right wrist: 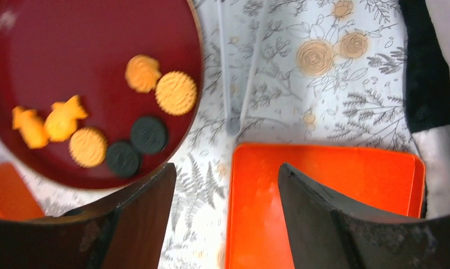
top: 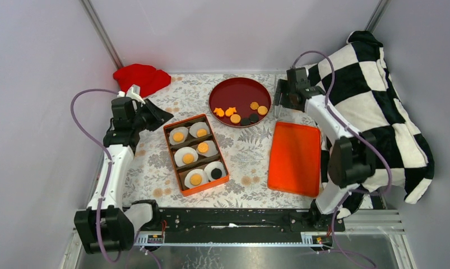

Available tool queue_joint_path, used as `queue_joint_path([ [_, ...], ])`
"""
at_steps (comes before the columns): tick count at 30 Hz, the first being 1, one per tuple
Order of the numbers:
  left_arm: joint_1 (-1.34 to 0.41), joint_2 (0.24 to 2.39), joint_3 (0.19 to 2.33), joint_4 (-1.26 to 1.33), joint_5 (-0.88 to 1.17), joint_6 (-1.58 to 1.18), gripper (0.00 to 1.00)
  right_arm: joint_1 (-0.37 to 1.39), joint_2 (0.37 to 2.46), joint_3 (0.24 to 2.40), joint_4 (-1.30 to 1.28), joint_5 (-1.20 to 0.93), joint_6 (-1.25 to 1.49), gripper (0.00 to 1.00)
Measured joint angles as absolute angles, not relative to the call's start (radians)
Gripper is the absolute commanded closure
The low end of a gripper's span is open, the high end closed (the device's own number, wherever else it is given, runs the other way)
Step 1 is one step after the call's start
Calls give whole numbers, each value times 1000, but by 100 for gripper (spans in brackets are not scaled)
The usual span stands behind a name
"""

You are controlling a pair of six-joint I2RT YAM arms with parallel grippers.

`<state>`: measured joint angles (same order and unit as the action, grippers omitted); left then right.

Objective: Pack the cookies

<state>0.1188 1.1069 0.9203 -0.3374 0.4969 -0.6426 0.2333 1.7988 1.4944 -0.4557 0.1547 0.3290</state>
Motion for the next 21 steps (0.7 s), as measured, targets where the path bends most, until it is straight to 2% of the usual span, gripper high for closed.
queue_joint_path([
  [3, 87, 1074, 920, -338, 489, -653, 76, 276, 1654, 1362, -449, 138, 335, 27],
  [9, -3, 1020, 920, -351, 446, -676, 78, 395, 1509, 1046, -461, 110, 392, 31],
  [10, -17, 1012, 920, -356, 439, -679, 82, 410, 1488, 991, -466, 103, 406, 32],
  [12, -54, 990, 920, -382, 407, -685, 97, 438, 1445, 915, -487, 91, 430, 32],
  [13, -75, 972, 920, -409, 377, -688, 100, 453, 1419, 888, -495, 91, 442, 32],
  [21, -152, 805, 963, -812, 32, -710, 100, 510, 1244, 897, -511, 92, 461, 32],
])
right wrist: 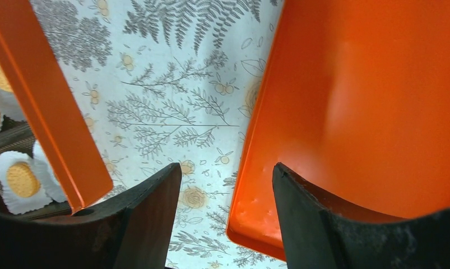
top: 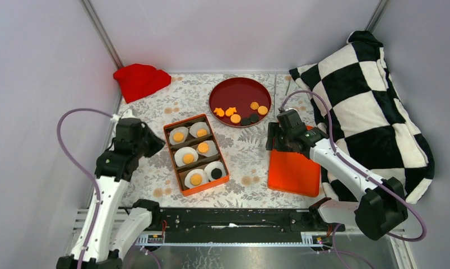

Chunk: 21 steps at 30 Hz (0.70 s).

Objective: Pack the cookies

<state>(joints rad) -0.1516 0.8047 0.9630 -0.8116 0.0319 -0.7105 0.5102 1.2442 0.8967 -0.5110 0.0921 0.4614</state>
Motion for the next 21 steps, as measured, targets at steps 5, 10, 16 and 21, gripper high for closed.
queue_joint_path([
  [5, -152, 733, 914, -992, -75, -760, 100, 510, 1238, 917, -504, 58, 461, 32],
  [10, -163, 719, 753, -1072, -77, -815, 100, 510, 1214, 916, -502, 6, 460, 32],
  [16, -220, 808, 712, -1110, -70, -830, 100, 511, 1185, 898, -485, -35, 447, 32],
  [21, -363, 961, 707, -1057, -55, -860, 100, 510, 1185, 889, -476, -48, 441, 31],
])
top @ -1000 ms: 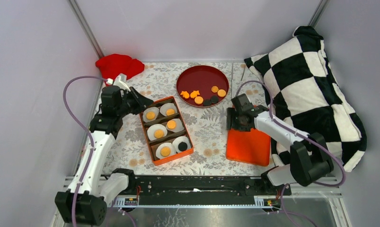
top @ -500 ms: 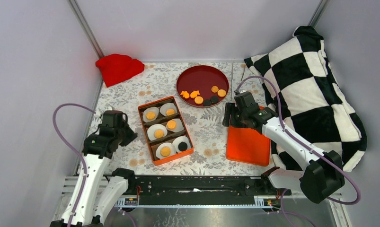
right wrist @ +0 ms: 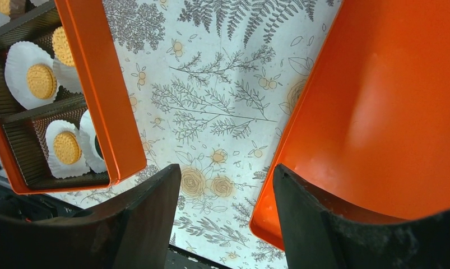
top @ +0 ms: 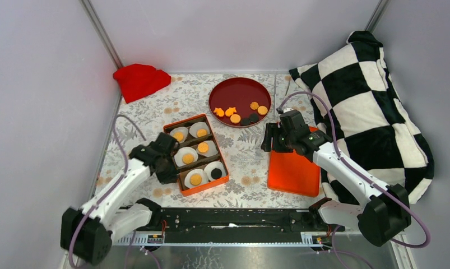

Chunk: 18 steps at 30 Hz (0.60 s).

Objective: Pack the cookies

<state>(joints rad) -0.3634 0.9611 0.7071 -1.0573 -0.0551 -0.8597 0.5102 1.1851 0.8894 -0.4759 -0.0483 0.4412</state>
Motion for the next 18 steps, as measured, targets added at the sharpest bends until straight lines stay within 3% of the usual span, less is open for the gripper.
queue_joint_path([
  [8, -627, 1243, 776, -965, -72, -937, 100, 510, 1199, 893, -462, -63, 432, 31],
  [18, -716, 1383, 871, -856, -57, -966, 100, 510, 1198, 900, -461, -49, 423, 31],
])
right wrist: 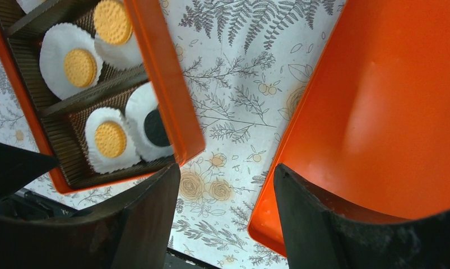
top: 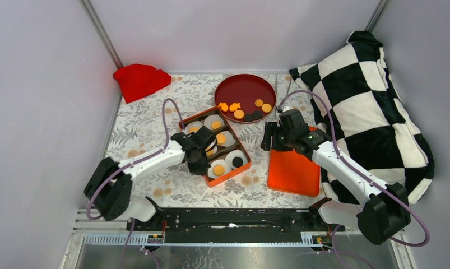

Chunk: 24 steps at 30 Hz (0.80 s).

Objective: Pack the cookies

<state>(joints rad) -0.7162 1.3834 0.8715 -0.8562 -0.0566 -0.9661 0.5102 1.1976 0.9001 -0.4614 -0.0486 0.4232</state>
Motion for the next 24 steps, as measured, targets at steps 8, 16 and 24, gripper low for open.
queue_joint_path([
  [8, -788, 1568, 1019, -664, -73, -1003, 100, 510, 1198, 900, -467, -1, 402, 31],
  [16, -840, 1610, 1071, -617, -145, -1049, 100, 510, 1197, 900, -481, 19, 359, 29],
  [24, -867, 1610, 1324, -727, -222, -1019, 100, 511, 1227, 906, -462, 25, 352, 29],
])
